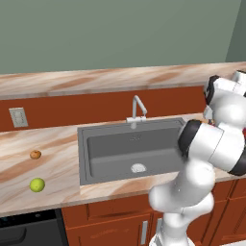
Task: There is a mixed pile of frozen fruits and vegetables on the counter. Locate all the frozen vegetables and place the items in a bowl on the counter. Take all the frozen fruits and defrost them in a running sink.
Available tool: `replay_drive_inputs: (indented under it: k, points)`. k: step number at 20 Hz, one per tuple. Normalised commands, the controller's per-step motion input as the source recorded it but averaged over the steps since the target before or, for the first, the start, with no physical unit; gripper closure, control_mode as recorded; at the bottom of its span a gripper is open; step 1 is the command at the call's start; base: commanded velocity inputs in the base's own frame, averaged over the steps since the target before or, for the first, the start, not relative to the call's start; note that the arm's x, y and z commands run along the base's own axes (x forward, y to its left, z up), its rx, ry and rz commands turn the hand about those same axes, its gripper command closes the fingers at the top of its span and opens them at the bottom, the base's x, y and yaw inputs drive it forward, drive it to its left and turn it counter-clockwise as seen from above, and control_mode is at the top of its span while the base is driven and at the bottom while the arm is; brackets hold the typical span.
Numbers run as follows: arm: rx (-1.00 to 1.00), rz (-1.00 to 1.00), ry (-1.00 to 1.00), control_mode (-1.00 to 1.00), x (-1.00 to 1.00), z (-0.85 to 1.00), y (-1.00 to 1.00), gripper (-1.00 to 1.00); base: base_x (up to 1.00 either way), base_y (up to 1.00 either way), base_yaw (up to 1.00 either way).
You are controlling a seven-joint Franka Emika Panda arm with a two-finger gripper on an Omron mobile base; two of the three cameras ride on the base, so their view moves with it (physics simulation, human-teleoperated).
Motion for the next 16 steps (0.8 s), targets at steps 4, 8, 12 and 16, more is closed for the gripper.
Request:
replay_drive_inputs:
  k: [4,8,12,16]
  points:
    - [0.00,-0.02,0.01,-1.00,-0.16,0.16,0.82,-1.00,0.00,0.00,0.00]
    - [0.00,-0.04,-0.02,-1.00,-0.08,0.06,0.58,-1.00,0.00,0.00,0.00]
    - [0.02,-0.05,-0.09,-1.00,-0.23,0.02,0.50,-1.00,0.00,0.00,0.00]
    - [0.00,-0.05,-0.04,-1.00,-0.29,0.00,0.68,-1.00,0.00,0.00,0.00]
